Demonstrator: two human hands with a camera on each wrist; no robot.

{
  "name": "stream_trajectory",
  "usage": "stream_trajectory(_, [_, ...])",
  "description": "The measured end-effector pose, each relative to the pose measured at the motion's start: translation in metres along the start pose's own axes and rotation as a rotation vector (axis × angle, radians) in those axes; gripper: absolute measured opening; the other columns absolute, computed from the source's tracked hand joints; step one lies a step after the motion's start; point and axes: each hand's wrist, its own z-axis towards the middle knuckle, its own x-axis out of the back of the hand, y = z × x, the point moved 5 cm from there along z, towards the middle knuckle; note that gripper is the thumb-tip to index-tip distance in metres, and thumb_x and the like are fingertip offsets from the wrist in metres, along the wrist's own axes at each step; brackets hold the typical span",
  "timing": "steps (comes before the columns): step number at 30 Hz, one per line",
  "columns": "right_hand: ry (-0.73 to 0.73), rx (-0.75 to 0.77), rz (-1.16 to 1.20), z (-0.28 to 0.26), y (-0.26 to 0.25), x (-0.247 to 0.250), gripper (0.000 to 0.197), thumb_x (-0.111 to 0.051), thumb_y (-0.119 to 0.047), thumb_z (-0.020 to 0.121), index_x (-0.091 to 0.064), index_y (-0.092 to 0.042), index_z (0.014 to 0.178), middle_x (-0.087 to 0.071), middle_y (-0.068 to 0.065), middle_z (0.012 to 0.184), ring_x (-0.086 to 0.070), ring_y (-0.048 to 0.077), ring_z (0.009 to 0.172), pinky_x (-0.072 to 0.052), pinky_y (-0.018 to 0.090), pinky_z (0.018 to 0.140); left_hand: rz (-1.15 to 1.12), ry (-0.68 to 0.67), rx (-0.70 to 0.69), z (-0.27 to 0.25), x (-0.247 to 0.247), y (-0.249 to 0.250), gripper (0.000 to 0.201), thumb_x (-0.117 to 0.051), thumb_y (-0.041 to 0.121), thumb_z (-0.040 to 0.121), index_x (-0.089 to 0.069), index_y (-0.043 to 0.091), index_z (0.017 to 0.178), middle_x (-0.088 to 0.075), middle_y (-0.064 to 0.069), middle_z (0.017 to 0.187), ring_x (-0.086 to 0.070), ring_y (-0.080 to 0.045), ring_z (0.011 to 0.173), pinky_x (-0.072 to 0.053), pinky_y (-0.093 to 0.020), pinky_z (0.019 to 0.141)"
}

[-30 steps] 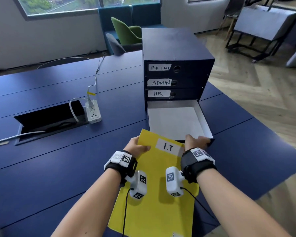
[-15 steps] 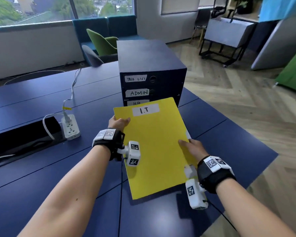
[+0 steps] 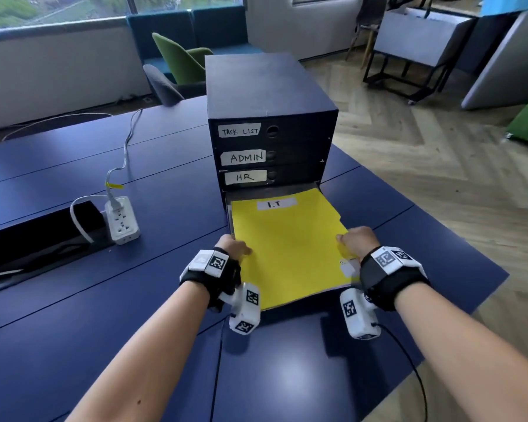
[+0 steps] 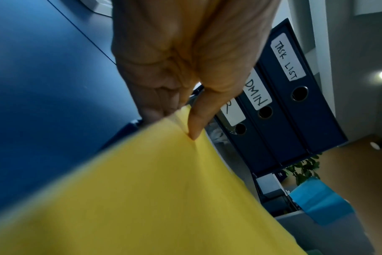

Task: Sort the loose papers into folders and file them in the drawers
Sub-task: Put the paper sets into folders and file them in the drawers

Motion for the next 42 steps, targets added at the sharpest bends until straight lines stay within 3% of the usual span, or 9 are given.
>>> stream_trajectory(4, [-0.065, -0.027, -0.127, 0.013, -0.005, -0.008, 0.035, -0.055, -0.014, 0.09, -0.057, 0.005, 0.12, -0.057, 0.021, 0.124, -0.054, 0.033, 0.115, -0.044, 0.035, 0.091, -0.043, -0.039, 0.01, 0.0, 0.004, -0.007, 0.027, -0.062, 0.006, 0.086, -0.044, 0.007, 0.066, -0.043, -0.009, 0.058, -0.044, -0.016, 0.038, -0.039, -0.027, 0.051])
stream_trajectory(7, [-0.082, -0.013, -0.134, 0.026, -0.013, -0.012, 0.033, -0.055, -0.014, 0.09, -0.058, 0.002, 0.118, -0.06, 0.018, 0.119, -0.054, 0.025, 0.093, -0.043, 0.033, 0.085, -0.047, -0.07, 0.012, -0.001, 0.006, -0.004, 0.034, -0.063, 0.007, 0.086, -0.039, 0.009, 0.062, -0.04, -0.006, 0.053, -0.041, -0.014, 0.037, -0.037, -0.027, 0.048])
stream_trajectory(12, [-0.052, 0.013, -0.118, 0.052, -0.032, -0.019, 0.008, -0.053, -0.017, 0.091, -0.048, -0.01, 0.092, -0.048, 0.005, 0.096, -0.043, 0.019, 0.086, -0.038, 0.029, 0.077, 0.019, -0.118, 0.081, -0.01, 0.005, -0.001, 0.035, -0.071, 0.023, 0.081, -0.047, 0.004, 0.1, -0.05, -0.005, 0.073, -0.047, -0.013, 0.05, -0.043, -0.024, 0.045])
stream_trajectory(16, [0.02, 0.031, -0.089, 0.07, -0.047, -0.023, 0.023, -0.056, -0.006, 0.087, -0.043, -0.004, 0.068, -0.043, 0.011, 0.069, -0.039, 0.022, 0.074, -0.033, 0.033, 0.065, -0.095, -0.203, 0.148, -0.018, -0.003, 0.004, 0.064, -0.075, 0.025, 0.076, -0.034, 0.01, 0.123, -0.05, -0.008, 0.11, -0.06, -0.016, 0.061, -0.055, -0.034, 0.078])
stream_trajectory(21, [0.063, 0.077, -0.143, 0.073, -0.052, -0.022, 0.023, -0.056, -0.003, 0.086, -0.058, 0.014, 0.102, -0.059, 0.032, 0.106, -0.057, 0.045, 0.096, -0.048, 0.042, 0.076, 0.237, -0.135, 0.043, -0.011, -0.007, 0.013, 0.118, -0.081, 0.033, 0.069, 0.006, 0.024, 0.148, -0.033, -0.012, 0.141, -0.061, -0.018, 0.075, -0.056, -0.037, 0.084])
stream_trajectory(25, [0.018, 0.158, -0.245, 0.07, -0.046, -0.031, 0.038, -0.053, -0.001, 0.089, -0.048, 0.002, 0.126, -0.049, 0.022, 0.129, -0.048, 0.037, 0.114, -0.041, 0.035, 0.079, 0.635, 0.018, -0.066, -0.003, -0.005, 0.021, 0.098, -0.077, 0.05, 0.067, -0.021, 0.023, 0.143, -0.045, -0.011, 0.132, -0.056, -0.03, 0.111, -0.051, -0.041, 0.089])
stream_trajectory(31, [-0.116, 0.281, -0.548, 0.061, -0.044, -0.057, 0.04, -0.055, -0.001, 0.088, -0.04, 0.004, 0.126, -0.043, 0.024, 0.13, -0.045, 0.037, 0.117, -0.039, 0.033, 0.076, 0.914, 0.079, -0.084, 0.008, -0.012, 0.028, 0.081, -0.07, 0.058, 0.07, -0.036, 0.017, 0.13, -0.058, -0.005, 0.113, -0.058, -0.024, 0.104, -0.047, -0.034, 0.078])
stream_trajectory(35, [-0.143, 0.366, -0.663, 0.057, -0.04, -0.069, 0.056, -0.059, -0.007, 0.088, -0.033, -0.003, 0.137, -0.018, 0.019, 0.149, -0.025, 0.035, 0.136, -0.035, 0.04, 0.102, 1.027, 0.124, -0.105, 0.008, -0.017, 0.03, 0.068, -0.068, 0.055, 0.075, -0.044, 0.014, 0.124, -0.06, -0.003, 0.11, -0.059, -0.022, 0.103, -0.044, -0.031, 0.073])
stream_trajectory(42, [-0.296, 0.463, -0.97, 0.053, -0.022, -0.083, 0.046, -0.057, -0.027, 0.089, -0.045, -0.013, 0.131, -0.041, 0.011, 0.136, -0.044, 0.031, 0.121, -0.041, 0.037, 0.096, 1.158, 0.084, -0.134, 0.008, -0.019, 0.028, 0.043, -0.07, 0.044, 0.077, -0.061, 0.014, 0.106, -0.064, -0.001, 0.105, -0.062, -0.02, 0.097, -0.042, -0.029, 0.067])
